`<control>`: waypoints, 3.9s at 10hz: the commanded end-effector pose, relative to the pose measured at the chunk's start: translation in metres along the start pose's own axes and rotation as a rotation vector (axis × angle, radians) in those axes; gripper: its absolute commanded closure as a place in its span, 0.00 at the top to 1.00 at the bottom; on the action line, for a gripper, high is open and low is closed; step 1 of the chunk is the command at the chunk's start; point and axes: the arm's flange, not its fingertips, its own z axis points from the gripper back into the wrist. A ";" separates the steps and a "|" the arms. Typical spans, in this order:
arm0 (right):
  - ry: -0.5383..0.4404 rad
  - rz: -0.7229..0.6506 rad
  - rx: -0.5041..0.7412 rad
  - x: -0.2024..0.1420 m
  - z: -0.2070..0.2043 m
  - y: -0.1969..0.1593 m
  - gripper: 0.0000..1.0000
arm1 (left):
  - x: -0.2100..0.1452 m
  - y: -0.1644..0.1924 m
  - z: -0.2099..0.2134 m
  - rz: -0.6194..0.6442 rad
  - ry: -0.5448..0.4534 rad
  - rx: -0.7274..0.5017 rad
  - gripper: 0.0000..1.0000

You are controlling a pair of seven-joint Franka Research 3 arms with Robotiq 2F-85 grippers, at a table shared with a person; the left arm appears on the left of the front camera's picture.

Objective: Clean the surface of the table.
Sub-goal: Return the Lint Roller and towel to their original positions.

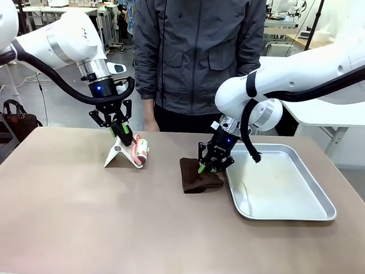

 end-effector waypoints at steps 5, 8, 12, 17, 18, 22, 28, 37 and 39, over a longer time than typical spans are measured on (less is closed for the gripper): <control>0.034 0.021 0.026 0.005 -0.007 0.001 1.00 | -0.011 0.012 0.013 -0.017 -0.033 -0.035 1.00; 0.035 0.040 0.037 0.003 -0.005 0.003 1.00 | -0.033 0.022 0.021 -0.070 -0.067 -0.079 1.00; 0.048 0.105 0.064 -0.007 0.006 0.007 1.00 | -0.053 0.033 0.025 -0.108 -0.085 -0.114 1.00; -0.023 0.216 -0.040 -0.062 0.106 0.033 1.00 | -0.145 0.075 0.044 -0.279 -0.169 -0.345 1.00; -0.017 0.220 0.011 -0.074 0.123 0.026 1.00 | -0.169 0.097 0.049 -0.347 -0.158 -0.444 1.00; -0.018 0.226 0.506 -0.125 0.154 -0.079 1.00 | -0.216 0.221 0.030 -0.436 -0.246 -0.979 1.00; -0.448 -0.038 0.884 -0.160 0.142 -0.259 1.00 | -0.166 0.292 -0.009 -0.402 -0.495 -1.232 1.00; -0.420 -0.038 0.874 -0.145 0.158 -0.278 1.00 | -0.150 0.297 -0.015 -0.333 -0.527 -1.200 1.00; -0.420 -0.038 0.874 -0.145 0.158 -0.278 1.00 | -0.150 0.297 -0.015 -0.333 -0.527 -1.200 1.00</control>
